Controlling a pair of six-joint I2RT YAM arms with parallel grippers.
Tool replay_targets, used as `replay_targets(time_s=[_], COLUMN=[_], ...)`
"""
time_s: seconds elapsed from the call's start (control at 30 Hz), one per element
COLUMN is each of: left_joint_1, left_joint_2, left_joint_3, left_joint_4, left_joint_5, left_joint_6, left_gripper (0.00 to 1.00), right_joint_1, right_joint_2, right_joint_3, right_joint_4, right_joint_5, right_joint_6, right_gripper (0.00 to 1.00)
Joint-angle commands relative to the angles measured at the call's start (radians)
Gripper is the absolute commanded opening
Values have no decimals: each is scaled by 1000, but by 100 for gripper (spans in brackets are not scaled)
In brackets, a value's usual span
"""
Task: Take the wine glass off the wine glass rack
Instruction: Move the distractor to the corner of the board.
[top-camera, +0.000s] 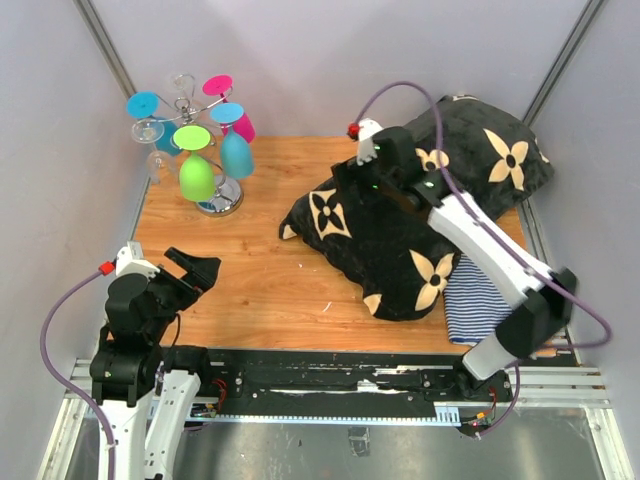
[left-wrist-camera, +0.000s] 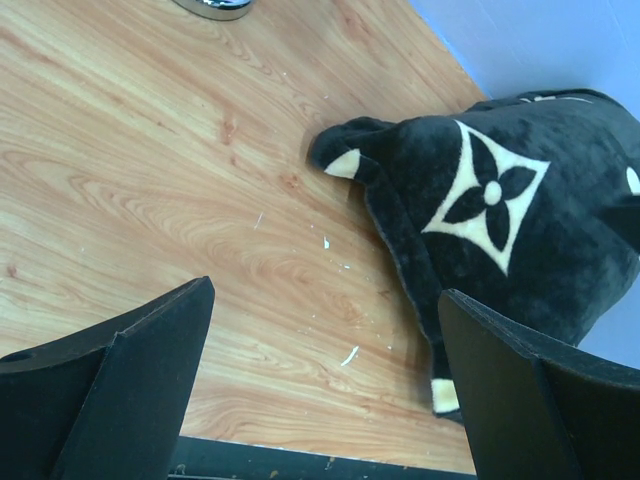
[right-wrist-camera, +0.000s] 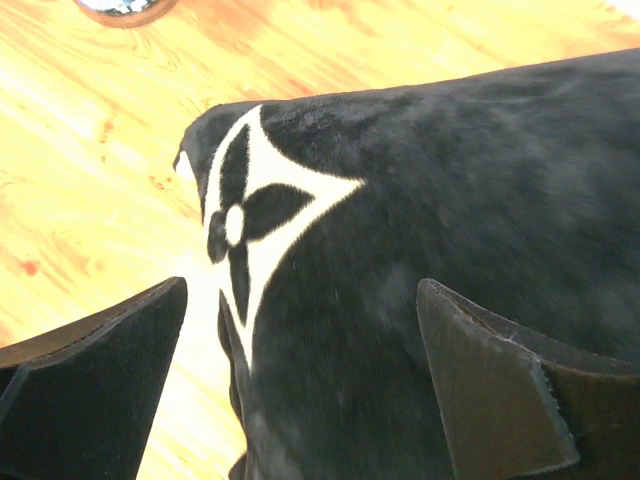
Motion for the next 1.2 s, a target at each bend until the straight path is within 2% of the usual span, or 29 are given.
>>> replay_targets(time_s=[0.0,0.13,0.27,0.33,0.37,0.5,0.6,0.7,0.9,1.07,1.17], left_joint_1=[-4,-4,-4,-4,-4,-4,-4,-4,-4,-4,-4], left_joint_2=[-1,-13,-11,-6,-2,10,14,19,33,36,27], left_joint_3=[-12,-22,-41,-56,-61,-68,-68,-68,-45,-21,-19], left_joint_4=[23,34,66,89,98,112,105,103,87,35,22], left_joint_5=[-13,-54,-69,-57,-53,-29,-29,-30,-10,-13,0], left_joint_6=[16,16,4,6,6,10,12,11,15,28,26], left_gripper=[100,100,100,100,100,100,100,100,100,100,100], right_joint_1=[-18,-18,-18,-18,-18,-18,-18,-19,-20,-48,-78], right_joint_2=[-296,-475,-570,-605,-620,-641,-602,-478,-218,2,83], right_joint_3=[-86,-175,-243,-327,-371,-502,-565,-563,-418,-226,-154], right_joint_4=[-84,-286,-479,-520,-531,-567,-512,-379,-38,87,155], right_joint_5=[-27,-60,-135,-206,-226,-225,-250,-198,-37,20,-17], right_joint_6=[-86,-120,-24,-1,10,72,57,53,35,81,113], right_gripper=[98,98,98,100,97,98,100,98,98,98,98])
